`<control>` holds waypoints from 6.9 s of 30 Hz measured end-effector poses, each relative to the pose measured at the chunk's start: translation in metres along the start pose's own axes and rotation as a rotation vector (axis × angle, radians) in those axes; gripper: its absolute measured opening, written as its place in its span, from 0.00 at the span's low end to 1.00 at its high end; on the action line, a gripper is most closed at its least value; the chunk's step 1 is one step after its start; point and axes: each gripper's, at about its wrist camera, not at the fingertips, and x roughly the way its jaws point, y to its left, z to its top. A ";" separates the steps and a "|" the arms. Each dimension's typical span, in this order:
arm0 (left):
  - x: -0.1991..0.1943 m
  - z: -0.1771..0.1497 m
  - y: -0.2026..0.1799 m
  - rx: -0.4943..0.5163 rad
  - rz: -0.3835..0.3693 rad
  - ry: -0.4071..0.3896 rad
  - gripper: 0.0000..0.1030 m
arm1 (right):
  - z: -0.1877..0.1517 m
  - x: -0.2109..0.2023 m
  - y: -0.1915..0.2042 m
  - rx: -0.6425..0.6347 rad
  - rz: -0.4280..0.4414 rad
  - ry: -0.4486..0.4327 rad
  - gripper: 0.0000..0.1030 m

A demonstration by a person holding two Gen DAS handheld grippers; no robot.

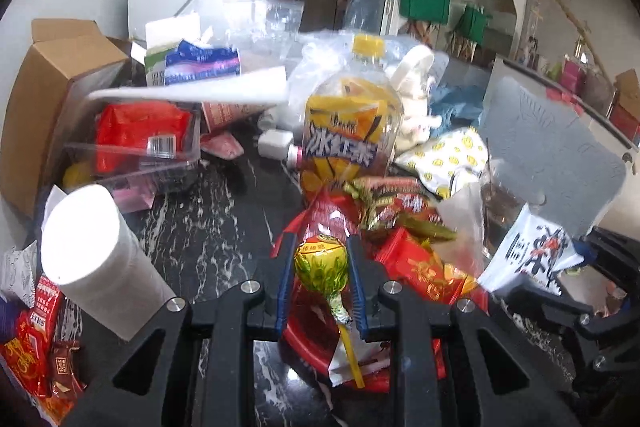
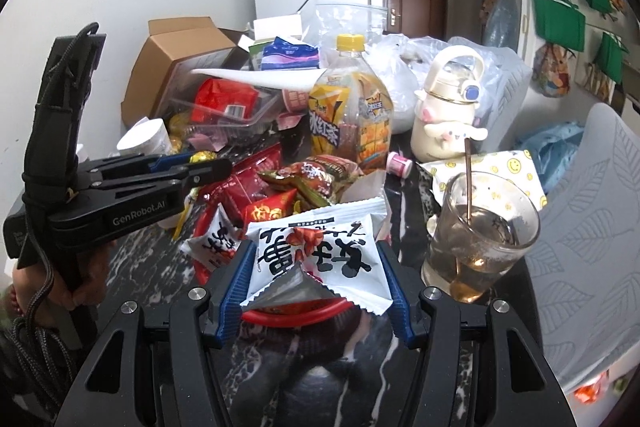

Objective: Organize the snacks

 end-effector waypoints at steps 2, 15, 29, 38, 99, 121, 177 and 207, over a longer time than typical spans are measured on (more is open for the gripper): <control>0.006 -0.002 -0.001 0.005 -0.003 0.051 0.25 | 0.000 0.000 0.000 -0.001 0.001 0.005 0.57; -0.007 -0.004 -0.004 0.012 0.026 0.070 0.30 | 0.000 -0.004 0.002 -0.005 0.000 0.001 0.58; -0.062 0.001 -0.026 0.059 0.039 0.016 0.30 | 0.005 -0.046 0.011 -0.004 -0.012 -0.073 0.58; -0.091 0.009 -0.046 0.092 0.030 -0.028 0.30 | 0.010 -0.074 0.014 -0.004 -0.028 -0.123 0.58; -0.032 0.015 -0.003 0.007 0.068 0.057 0.30 | 0.043 0.056 0.006 -0.017 0.040 0.046 0.72; -0.135 0.036 -0.051 0.092 0.084 -0.122 0.30 | 0.057 -0.065 0.005 -0.009 -0.073 -0.144 0.72; -0.182 -0.070 -0.102 0.033 0.060 -0.051 0.66 | -0.075 -0.149 0.010 0.066 -0.159 -0.101 0.91; -0.195 -0.066 -0.097 0.035 0.111 -0.093 0.66 | -0.068 -0.159 0.017 0.074 -0.137 -0.133 0.91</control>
